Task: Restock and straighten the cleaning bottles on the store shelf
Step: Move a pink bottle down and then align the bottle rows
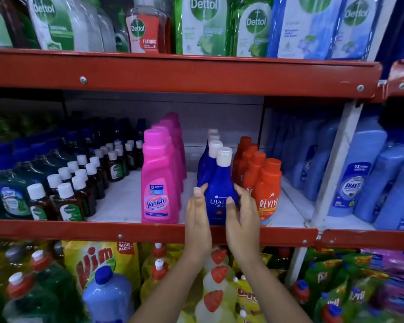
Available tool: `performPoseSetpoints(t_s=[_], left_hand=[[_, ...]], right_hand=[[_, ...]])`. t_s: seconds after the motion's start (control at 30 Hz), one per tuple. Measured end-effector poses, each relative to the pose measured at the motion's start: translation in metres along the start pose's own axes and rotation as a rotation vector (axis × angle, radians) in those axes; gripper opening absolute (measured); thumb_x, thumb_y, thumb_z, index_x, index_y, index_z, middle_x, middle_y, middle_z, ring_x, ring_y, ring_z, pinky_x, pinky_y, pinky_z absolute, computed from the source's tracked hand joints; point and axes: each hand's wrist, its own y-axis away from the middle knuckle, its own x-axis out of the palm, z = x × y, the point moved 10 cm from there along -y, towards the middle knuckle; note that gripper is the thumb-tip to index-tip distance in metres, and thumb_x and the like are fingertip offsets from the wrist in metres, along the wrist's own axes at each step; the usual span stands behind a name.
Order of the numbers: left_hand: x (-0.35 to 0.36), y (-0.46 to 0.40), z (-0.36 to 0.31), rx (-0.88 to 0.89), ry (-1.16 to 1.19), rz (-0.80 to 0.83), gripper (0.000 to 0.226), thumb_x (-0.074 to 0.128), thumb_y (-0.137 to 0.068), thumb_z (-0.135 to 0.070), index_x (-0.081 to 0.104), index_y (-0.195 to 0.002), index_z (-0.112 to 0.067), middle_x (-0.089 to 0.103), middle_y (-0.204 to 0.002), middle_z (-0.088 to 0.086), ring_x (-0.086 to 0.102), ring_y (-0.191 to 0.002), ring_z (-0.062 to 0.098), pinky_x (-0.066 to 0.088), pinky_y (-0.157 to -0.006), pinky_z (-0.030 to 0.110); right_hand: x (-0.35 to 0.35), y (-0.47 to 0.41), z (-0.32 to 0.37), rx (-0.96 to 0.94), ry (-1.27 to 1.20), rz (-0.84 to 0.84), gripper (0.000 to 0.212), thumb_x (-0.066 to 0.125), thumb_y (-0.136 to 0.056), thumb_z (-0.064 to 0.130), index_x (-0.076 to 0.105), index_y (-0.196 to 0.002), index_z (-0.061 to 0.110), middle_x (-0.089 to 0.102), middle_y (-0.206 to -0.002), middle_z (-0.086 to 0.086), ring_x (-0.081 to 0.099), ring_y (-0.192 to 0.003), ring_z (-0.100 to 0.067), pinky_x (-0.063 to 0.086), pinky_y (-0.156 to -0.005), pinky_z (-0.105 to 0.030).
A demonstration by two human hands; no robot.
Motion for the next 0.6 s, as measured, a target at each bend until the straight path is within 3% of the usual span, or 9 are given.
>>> performPoseSetpoints(t_s=[0.07, 0.13, 0.33, 0.4, 0.47, 0.6], left_hand=[[-0.005, 0.002, -0.003, 0.015, 0.013, 0.004, 0.081, 0.026, -0.083, -0.076, 0.051, -0.136, -0.020, 0.062, -0.129, -0.005, 0.059, -0.113, -0.003, 0.048, -0.088, 0.010], [-0.009, 0.004, -0.005, 0.024, 0.026, 0.015, 0.078, 0.027, -0.081, -0.072, 0.052, -0.135, -0.021, 0.062, -0.125, -0.009, 0.059, -0.107, -0.009, 0.046, -0.078, 0.002], [-0.011, 0.001, 0.002, -0.009, -0.012, 0.027, 0.075, 0.026, -0.082, -0.070, 0.051, -0.136, -0.024, 0.060, -0.130, -0.005, 0.059, -0.113, -0.003, 0.048, -0.081, 0.007], [-0.012, 0.000, 0.003, -0.023, -0.020, 0.031, 0.080, 0.024, -0.081, -0.072, 0.050, -0.138, -0.023, 0.060, -0.132, -0.006, 0.058, -0.115, -0.003, 0.047, -0.081, 0.005], [-0.016, -0.001, 0.003, -0.045, -0.001, 0.017, 0.083, 0.024, -0.080, -0.075, 0.052, -0.137, -0.022, 0.061, -0.132, -0.006, 0.057, -0.117, 0.000, 0.047, -0.081, 0.006], [-0.019, 0.006, -0.022, 0.116, -0.102, -0.126, 0.060, 0.023, -0.090, -0.074, 0.055, -0.125, -0.037, 0.058, -0.132, -0.010, 0.051, -0.124, 0.000, 0.043, -0.096, 0.016]], right_hand=[[0.007, 0.002, 0.000, 0.005, -0.016, 0.031, 0.034, 0.046, -0.101, 0.019, 0.050, -0.135, 0.015, 0.054, -0.133, -0.002, 0.052, -0.123, -0.015, 0.048, -0.103, -0.037], [0.011, 0.004, 0.001, 0.008, -0.008, 0.041, 0.036, 0.047, -0.101, 0.019, 0.048, -0.136, 0.014, 0.053, -0.135, -0.003, 0.052, -0.124, -0.016, 0.049, -0.102, -0.041], [0.009, 0.006, 0.006, -0.019, 0.040, 0.040, 0.041, 0.051, -0.097, 0.011, 0.046, -0.138, 0.015, 0.052, -0.135, -0.003, 0.052, -0.123, -0.016, 0.050, -0.100, -0.039], [0.008, 0.007, 0.007, -0.022, 0.049, 0.064, 0.043, 0.052, -0.097, 0.011, 0.046, -0.139, 0.015, 0.052, -0.136, -0.003, 0.051, -0.124, -0.014, 0.047, -0.102, -0.029], [0.000, 0.007, 0.013, -0.055, 0.087, 0.056, 0.043, 0.054, -0.096, 0.013, 0.048, -0.138, 0.018, 0.051, -0.136, 0.001, 0.047, -0.123, -0.006, 0.038, -0.099, -0.007], [-0.055, 0.005, 0.029, -0.198, 0.120, -0.202, 0.033, 0.053, -0.097, 0.018, 0.054, -0.130, 0.016, 0.053, -0.127, 0.004, 0.047, -0.117, -0.002, 0.033, -0.095, -0.002]])
